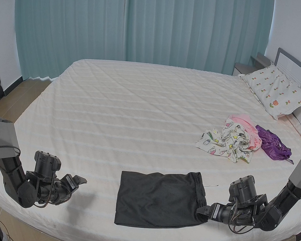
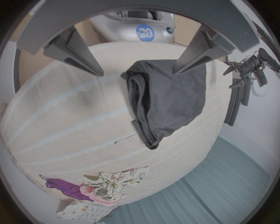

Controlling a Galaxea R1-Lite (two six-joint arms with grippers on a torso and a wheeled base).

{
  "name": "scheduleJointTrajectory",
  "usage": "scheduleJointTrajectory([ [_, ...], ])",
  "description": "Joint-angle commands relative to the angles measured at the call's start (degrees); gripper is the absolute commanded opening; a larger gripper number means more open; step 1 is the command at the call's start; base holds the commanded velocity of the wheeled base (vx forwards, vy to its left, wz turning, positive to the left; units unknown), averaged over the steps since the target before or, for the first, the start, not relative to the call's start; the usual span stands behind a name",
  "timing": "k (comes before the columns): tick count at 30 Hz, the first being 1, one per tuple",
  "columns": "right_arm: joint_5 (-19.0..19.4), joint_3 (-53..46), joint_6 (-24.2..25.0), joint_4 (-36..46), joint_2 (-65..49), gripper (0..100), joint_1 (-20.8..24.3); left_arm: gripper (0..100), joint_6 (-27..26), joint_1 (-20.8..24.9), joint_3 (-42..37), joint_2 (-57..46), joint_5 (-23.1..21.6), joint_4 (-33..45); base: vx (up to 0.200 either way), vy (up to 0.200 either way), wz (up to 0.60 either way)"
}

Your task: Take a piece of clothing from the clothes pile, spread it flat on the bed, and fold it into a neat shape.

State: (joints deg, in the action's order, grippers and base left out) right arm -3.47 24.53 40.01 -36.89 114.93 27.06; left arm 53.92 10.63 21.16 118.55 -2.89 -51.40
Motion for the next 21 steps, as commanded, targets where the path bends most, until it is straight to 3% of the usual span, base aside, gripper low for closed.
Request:
scheduleJointTrajectory([
  [1, 2.6, 0.87, 1.3, -1.61, 3.1, 100, -0.17, 100, 0.05, 0.0, 0.02, 0.1, -0.01, -0.02, 0.0, 0.0, 0.0],
  [9, 3.03, 2.81, -0.02, -7.94, 11.01, 100, -0.7, 100, 0.05, -0.08, 0.11, 0.1, -0.01, -0.02, 0.0, 0.0, 0.0],
  [10, 3.03, 2.89, -0.11, -7.94, 11.1, 0, -0.7, 100, 0.05, -0.08, 0.11, 0.1, -0.01, -0.02, 0.0, 0.0, 0.0],
  [21, 2.86, -0.27, -0.99, -8.37, 9.52, 0, -3.51, 100, -0.04, 0.09, 0.11, 1.07, -0.01, -0.2, 0.0, 0.0, 0.0],
])
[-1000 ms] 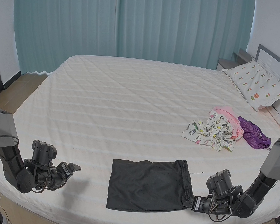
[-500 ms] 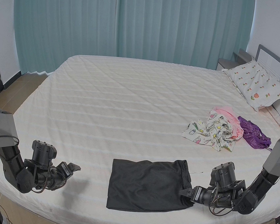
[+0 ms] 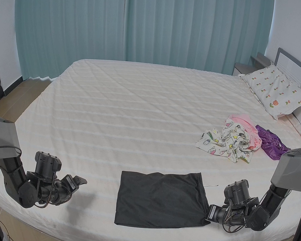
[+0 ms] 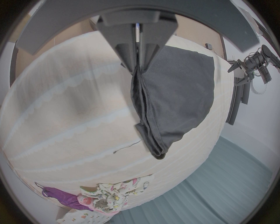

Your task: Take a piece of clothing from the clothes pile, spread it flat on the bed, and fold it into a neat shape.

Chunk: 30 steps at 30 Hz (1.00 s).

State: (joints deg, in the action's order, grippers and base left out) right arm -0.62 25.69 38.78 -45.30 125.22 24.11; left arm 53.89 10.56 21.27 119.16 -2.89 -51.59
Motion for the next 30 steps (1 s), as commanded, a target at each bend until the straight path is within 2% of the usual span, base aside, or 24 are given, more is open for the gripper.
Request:
scheduleJointTrajectory([
  [1, 0.01, -1.78, 0.25, 0.04, -0.94, 0, -0.82, 100, 0.07, 0.17, -0.09, 0.46, -0.01, 0.0, 0.0, 0.0, 0.0],
  [6, 0.18, -1.52, 0.77, -0.05, -0.59, 0, -1.35, 100, 0.07, 0.34, -0.09, 0.72, -0.01, 0.0, 0.0, 0.0, 0.0],
  [7, 0.18, -1.43, 0.77, -0.05, -0.5, 100, -1.35, 100, 0.07, 0.34, -0.09, 0.72, -0.01, 0.0, 0.0, 0.0, 0.0],
  [14, 0.45, -2.31, -0.11, -0.05, -1.12, 100, -1.61, 100, 0.07, 0.34, -0.09, 0.98, -0.01, 0.0, 0.0, 0.0, 0.0],
  [19, 1.15, -0.2, 0.51, -2.95, -2.97, 100, -4.25, 100, 0.07, 0.34, -0.09, 0.98, -0.01, -0.09, 0.0, 0.0, 0.0],
  [22, 1.5, 4.72, 0.42, -4.01, -1.38, 100, -4.95, 100, 0.07, 0.34, -0.09, 1.07, -0.01, 0.0, 0.0, 0.0, 0.0],
  [30, 1.06, 24.24, 0.86, 1.44, 9.34, 100, -5.04, 100, 0.07, 0.34, 0.0, 1.6, 0.08, -0.09, 0.0, 0.0, 0.0],
])
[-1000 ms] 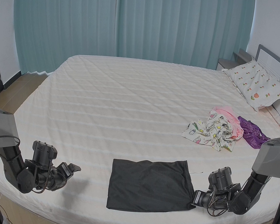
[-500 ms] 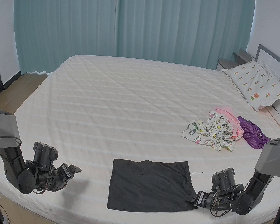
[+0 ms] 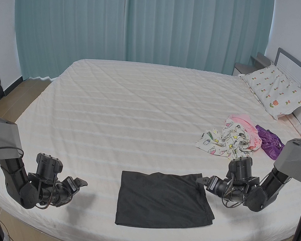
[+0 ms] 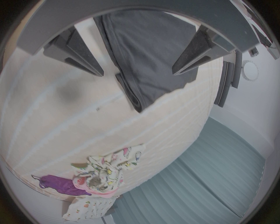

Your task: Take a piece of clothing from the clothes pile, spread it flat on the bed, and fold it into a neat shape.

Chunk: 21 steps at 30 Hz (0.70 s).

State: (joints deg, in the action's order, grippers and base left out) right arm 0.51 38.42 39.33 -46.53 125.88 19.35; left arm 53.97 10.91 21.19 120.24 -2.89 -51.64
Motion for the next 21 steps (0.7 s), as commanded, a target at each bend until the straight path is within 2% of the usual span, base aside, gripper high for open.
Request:
scheduleJointTrajectory([
  [1, -0.16, 13.17, 0.31, 2.76, 9.82, 100, -0.19, 100, 0.0, -0.01, 0.08, 0.7, 0.08, -0.04, 0.0, 0.0, 0.0],
  [7, -0.42, 18.53, 0.22, 5.57, 12.72, 100, -0.45, 100, 0.0, -0.01, 0.17, 0.88, 0.08, -0.04, 0.0, 0.0, 0.0],
  [10, -2.18, 20.46, -0.92, 7.6, 13.6, 100, -1.94, 100, 0.0, -0.01, 0.26, 1.05, 0.08, -0.04, 0.0, 0.0, 0.0],
  [21, -2.8, 20.81, -1.97, 7.86, 14.83, 100, -5.2, 100, 0.0, -0.01, 0.35, 1.32, 0.16, -0.13, 0.0, 0.0, 0.0],
])
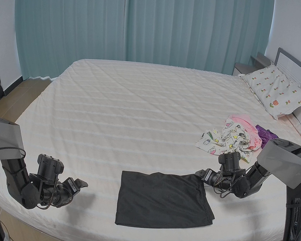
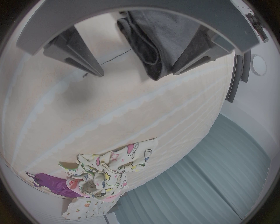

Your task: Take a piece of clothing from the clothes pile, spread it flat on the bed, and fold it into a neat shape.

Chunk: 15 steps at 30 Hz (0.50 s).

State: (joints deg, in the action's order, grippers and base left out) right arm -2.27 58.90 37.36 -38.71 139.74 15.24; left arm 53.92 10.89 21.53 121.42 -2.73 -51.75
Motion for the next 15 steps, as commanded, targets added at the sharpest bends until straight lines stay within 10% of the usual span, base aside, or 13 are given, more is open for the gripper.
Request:
scheduleJointTrajectory([
  [1, -0.02, 0.42, -0.1, 0.03, 1.06, 100, -1.44, 100, 0.05, 0.01, 0.0, 0.13, 0.01, -0.02, 0.0, 0.0, 0.0],
  [15, 0.69, 2.09, 0.25, 0.21, 0.97, 100, -5.13, 100, 0.05, 0.01, 0.09, 0.13, 0.01, -0.02, 0.0, 0.0, 0.0],
])
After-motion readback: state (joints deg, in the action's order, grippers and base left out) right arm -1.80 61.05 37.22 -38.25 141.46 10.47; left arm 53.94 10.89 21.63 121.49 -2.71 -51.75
